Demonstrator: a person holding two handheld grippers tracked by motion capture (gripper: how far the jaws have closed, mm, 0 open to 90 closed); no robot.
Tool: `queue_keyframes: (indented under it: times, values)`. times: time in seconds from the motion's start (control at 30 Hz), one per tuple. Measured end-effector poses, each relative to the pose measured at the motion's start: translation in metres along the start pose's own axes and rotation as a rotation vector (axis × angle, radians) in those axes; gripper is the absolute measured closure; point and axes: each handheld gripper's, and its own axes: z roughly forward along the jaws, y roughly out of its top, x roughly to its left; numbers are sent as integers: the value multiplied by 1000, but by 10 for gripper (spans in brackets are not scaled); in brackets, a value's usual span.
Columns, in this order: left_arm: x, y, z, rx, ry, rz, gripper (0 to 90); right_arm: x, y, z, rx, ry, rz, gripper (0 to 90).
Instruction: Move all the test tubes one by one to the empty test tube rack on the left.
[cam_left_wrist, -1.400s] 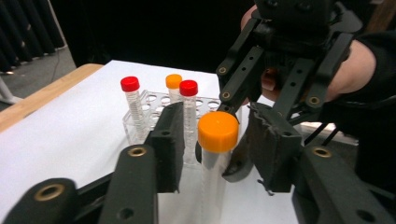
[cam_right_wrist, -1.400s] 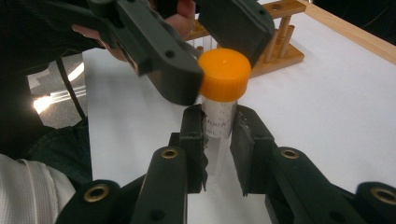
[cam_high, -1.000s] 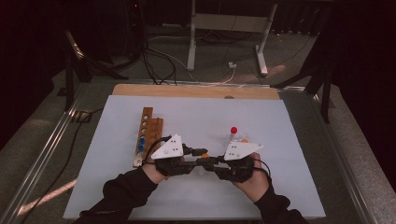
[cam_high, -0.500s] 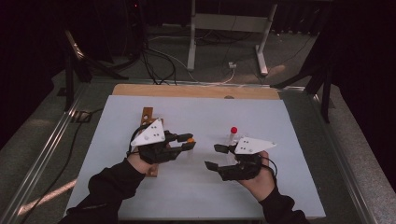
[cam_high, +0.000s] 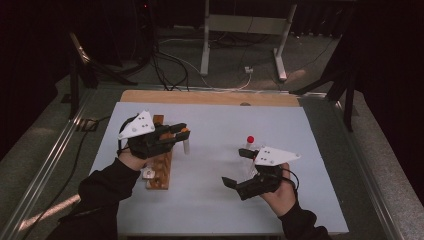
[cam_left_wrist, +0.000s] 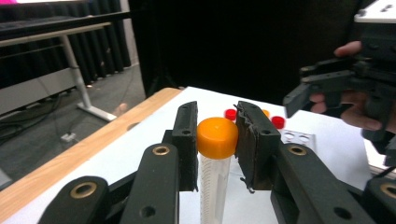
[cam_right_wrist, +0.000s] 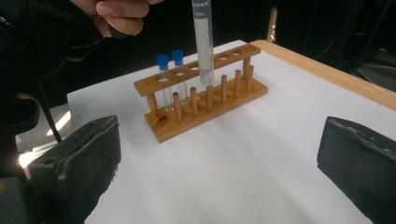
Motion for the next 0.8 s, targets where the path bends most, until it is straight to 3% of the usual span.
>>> queue_keyframes:
  times: [0.47,0.8]
  values:
    - [29,-6,-29,-1,129,-17,718,2,1,-1,6,5,-5,0]
    - [47,-16,-46,6,195,-53,718,3,1,0,11,8,-13,0]
